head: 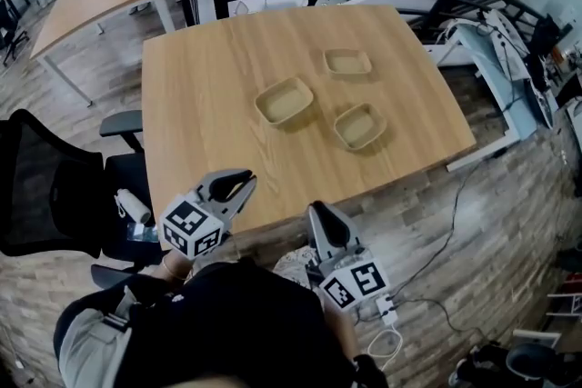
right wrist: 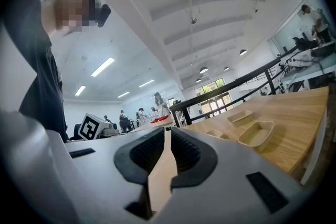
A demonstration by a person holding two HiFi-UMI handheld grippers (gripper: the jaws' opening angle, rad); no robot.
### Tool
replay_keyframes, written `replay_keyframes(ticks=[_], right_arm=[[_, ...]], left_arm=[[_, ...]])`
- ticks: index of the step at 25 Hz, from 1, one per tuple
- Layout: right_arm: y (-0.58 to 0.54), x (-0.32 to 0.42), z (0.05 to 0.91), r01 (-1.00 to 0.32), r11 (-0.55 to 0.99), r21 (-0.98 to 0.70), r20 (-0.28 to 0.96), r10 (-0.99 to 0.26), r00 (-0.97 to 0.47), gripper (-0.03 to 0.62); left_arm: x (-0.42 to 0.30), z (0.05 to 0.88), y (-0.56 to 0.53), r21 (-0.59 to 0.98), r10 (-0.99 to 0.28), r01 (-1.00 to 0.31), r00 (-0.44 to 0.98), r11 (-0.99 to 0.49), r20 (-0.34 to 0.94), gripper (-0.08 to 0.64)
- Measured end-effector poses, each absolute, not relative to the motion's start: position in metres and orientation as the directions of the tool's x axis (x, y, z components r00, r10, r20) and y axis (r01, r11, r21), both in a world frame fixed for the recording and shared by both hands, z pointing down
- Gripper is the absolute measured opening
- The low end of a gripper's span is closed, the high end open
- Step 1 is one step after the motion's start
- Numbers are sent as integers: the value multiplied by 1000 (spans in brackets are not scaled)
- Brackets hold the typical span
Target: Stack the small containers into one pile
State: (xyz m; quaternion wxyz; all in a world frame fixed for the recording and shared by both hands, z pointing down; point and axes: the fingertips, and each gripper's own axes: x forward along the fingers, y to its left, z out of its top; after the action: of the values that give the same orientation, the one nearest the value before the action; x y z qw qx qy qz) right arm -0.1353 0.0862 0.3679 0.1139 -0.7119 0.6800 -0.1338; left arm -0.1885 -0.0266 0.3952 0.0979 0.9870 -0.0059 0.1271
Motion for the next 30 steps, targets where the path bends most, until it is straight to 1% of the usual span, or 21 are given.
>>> replay_keyframes(ticks=[17, 26, 30], right_arm=[[75, -64, 368, -927, 44, -372, 12, -999, -53, 29], [84, -13, 367, -918, 83, -387, 2, -996, -91, 29], [89, 11, 370, -915, 95, -392, 4, -994, -105, 29]], left_arm=[[-137, 389, -35, 151, -102, -151, 952, -977, 290, 29], [-89, 388, -29, 135, -146, -196, 938, -971, 313, 29], [-64, 387, -21, 134, -145, -195, 939, -972, 313, 31]])
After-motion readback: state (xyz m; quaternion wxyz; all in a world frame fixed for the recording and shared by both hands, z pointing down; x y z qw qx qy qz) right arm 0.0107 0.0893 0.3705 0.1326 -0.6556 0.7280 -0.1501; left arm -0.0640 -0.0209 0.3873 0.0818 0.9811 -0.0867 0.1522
